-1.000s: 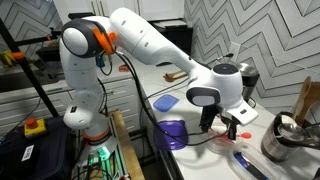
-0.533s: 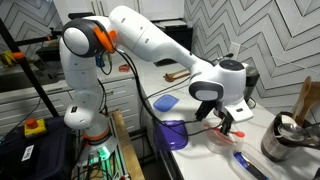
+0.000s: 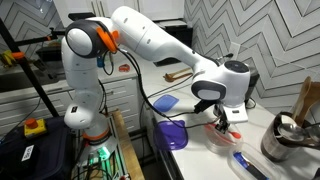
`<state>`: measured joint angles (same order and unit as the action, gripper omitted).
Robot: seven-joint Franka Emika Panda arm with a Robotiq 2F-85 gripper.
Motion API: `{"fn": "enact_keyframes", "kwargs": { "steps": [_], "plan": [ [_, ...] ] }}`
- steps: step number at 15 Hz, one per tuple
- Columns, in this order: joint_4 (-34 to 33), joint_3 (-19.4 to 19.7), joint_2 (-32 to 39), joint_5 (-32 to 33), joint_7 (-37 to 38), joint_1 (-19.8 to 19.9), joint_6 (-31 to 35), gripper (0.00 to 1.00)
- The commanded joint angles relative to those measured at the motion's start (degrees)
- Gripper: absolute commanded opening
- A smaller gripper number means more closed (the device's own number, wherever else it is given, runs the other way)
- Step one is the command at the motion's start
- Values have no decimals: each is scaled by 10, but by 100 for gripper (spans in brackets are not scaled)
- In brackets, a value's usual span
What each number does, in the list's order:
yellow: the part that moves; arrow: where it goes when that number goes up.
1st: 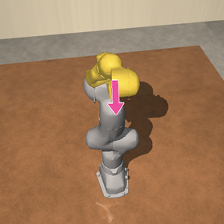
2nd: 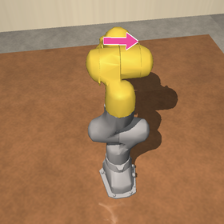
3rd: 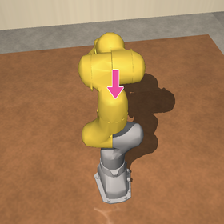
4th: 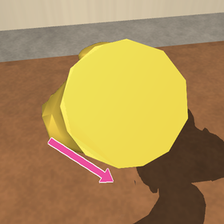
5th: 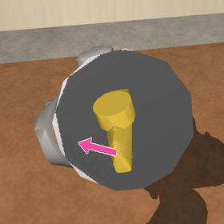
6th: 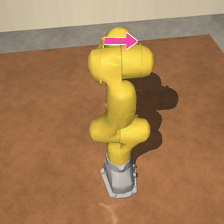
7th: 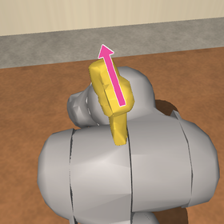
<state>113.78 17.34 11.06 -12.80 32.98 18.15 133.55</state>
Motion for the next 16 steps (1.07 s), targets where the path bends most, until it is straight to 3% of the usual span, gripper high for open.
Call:
{"fn": "enact_keyframes", "kwargs": {
  "steps": [1, 13, 14, 16],
  "plan": [
    [-26, 5, 21, -37, 28, 3, -41, 4],
    [-60, 10, 65, -61, 48, 12, -36, 4],
    [-61, 10, 66, -62, 49, 12, -36, 41],
    [-60, 10, 60, -65, 46, 12, -38, 49]
  ]
}}
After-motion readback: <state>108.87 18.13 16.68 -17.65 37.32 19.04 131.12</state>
